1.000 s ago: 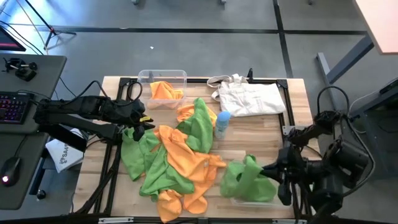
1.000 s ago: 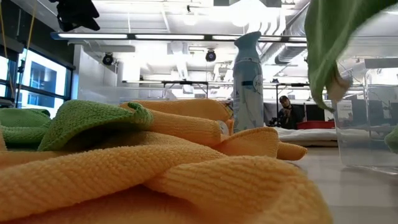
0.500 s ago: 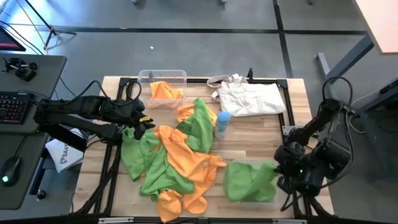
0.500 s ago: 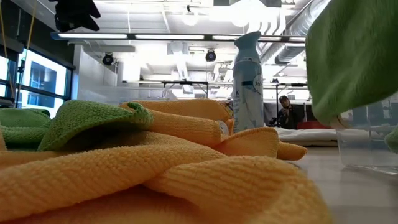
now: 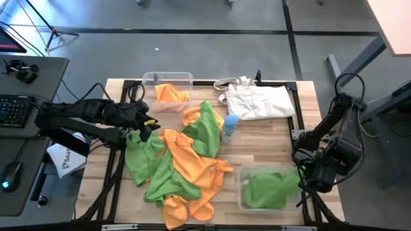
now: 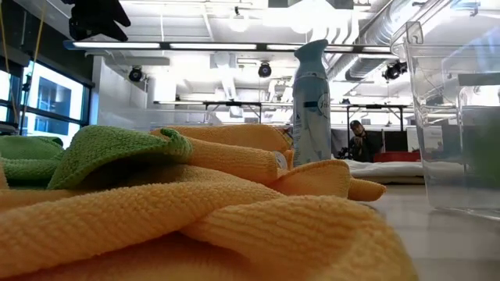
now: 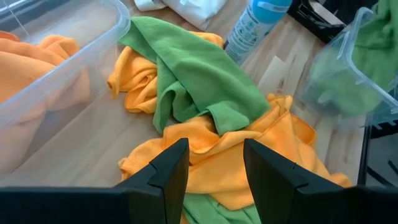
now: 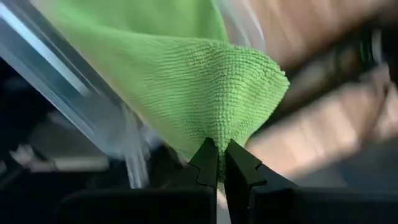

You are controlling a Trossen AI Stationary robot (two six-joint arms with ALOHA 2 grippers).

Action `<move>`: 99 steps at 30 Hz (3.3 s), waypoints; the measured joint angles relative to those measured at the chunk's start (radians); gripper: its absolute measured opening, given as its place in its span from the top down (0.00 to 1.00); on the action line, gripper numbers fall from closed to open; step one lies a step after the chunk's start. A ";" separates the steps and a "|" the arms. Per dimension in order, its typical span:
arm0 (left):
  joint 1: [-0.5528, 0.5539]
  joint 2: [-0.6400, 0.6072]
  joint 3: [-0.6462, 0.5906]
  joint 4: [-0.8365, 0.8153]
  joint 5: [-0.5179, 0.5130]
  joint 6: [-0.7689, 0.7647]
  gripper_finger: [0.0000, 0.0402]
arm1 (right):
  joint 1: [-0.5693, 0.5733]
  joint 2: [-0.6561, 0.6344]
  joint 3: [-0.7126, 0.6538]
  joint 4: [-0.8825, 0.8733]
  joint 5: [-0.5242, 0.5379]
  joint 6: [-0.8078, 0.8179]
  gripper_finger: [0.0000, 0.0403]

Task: Sort microfiber towel by color & place in baskets
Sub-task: Put the green microfiber towel into the bottom transparent bin, then put the yellow microfiber towel into the top transparent bin

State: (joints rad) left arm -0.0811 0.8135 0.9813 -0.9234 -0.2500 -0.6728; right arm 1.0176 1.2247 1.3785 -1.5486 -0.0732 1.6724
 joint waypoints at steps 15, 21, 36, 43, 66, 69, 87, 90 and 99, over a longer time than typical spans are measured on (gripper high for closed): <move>0.000 0.000 0.000 0.000 -0.008 -0.014 0.65 | -0.132 0.075 0.047 0.261 0.506 -0.317 1.00; 0.000 0.000 0.000 0.000 -0.008 -0.001 0.65 | -0.194 0.202 0.047 0.307 0.289 -0.353 1.00; 0.000 0.000 0.000 0.000 0.007 0.041 0.65 | -0.261 0.487 0.046 0.317 0.123 -0.183 1.00; 0.000 0.000 0.000 0.000 0.031 0.081 0.65 | -0.203 0.494 0.046 0.278 0.215 0.145 1.00; 0.000 0.000 0.000 0.000 0.035 0.125 0.65 | -0.239 0.492 -0.323 0.762 0.086 0.417 1.00; 0.000 0.000 0.000 0.000 0.037 0.107 0.65 | -0.239 0.492 -0.319 0.761 0.083 0.413 0.99; 0.000 0.000 0.000 0.000 0.038 0.097 0.65 | -0.237 0.495 0.004 0.340 0.131 0.289 0.69; 0.000 0.000 0.000 0.000 0.038 0.075 0.65 | -0.236 0.495 0.076 0.272 0.166 0.196 0.64; 0.000 0.000 0.000 0.000 0.031 -0.037 0.65 | -0.185 0.491 0.267 -0.018 0.597 -0.026 0.67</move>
State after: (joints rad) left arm -0.0814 0.8134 0.9810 -0.9230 -0.2195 -0.7095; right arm 0.8325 1.7159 1.6456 -1.5663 0.5241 1.6460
